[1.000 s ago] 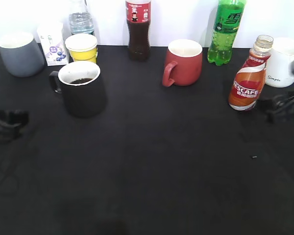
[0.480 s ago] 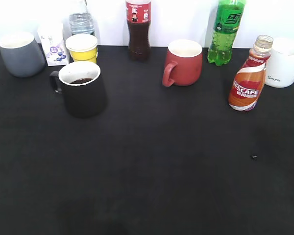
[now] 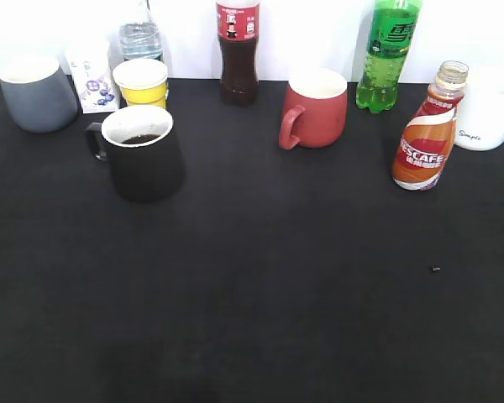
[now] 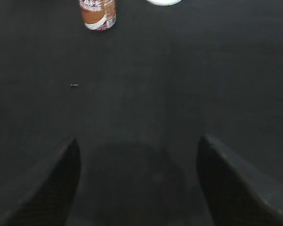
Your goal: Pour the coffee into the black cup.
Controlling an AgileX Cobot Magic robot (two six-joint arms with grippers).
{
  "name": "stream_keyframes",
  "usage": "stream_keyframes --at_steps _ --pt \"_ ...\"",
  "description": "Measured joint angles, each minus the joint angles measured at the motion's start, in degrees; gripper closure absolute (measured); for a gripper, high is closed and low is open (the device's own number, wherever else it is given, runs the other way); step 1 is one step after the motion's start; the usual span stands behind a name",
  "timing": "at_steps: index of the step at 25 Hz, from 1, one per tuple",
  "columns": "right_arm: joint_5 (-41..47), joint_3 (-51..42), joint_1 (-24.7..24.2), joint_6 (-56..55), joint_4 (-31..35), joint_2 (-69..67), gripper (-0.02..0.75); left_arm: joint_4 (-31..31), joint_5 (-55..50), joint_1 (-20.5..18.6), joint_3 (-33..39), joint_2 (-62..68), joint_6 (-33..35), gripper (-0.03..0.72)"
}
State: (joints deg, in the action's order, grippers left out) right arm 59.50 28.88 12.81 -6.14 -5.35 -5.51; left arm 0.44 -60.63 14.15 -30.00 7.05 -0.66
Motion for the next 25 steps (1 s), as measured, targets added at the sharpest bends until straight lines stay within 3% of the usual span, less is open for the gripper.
stream_keyframes --at_steps 9,12,16,21,25 --pt "0.1 -0.1 0.0 3.8 2.7 0.0 0.146 0.1 -0.2 0.0 0.0 0.0 0.0 0.379" --pt "0.1 -0.1 -3.0 3.8 2.8 0.2 0.146 0.2 -0.2 -0.2 0.0 -0.1 0.0 0.381" --pt "0.1 -0.1 -12.6 3.8 2.8 5.8 0.146 0.1 -0.2 -6.1 0.1 -3.5 0.0 0.381" --pt "0.1 -0.1 -13.3 3.8 2.8 6.0 0.148 0.1 -0.2 -13.1 0.1 -7.5 0.0 0.381" --pt "0.1 -0.1 -13.3 3.8 2.8 6.0 0.147 0.0 -0.2 -13.8 0.1 -7.5 0.0 0.381"
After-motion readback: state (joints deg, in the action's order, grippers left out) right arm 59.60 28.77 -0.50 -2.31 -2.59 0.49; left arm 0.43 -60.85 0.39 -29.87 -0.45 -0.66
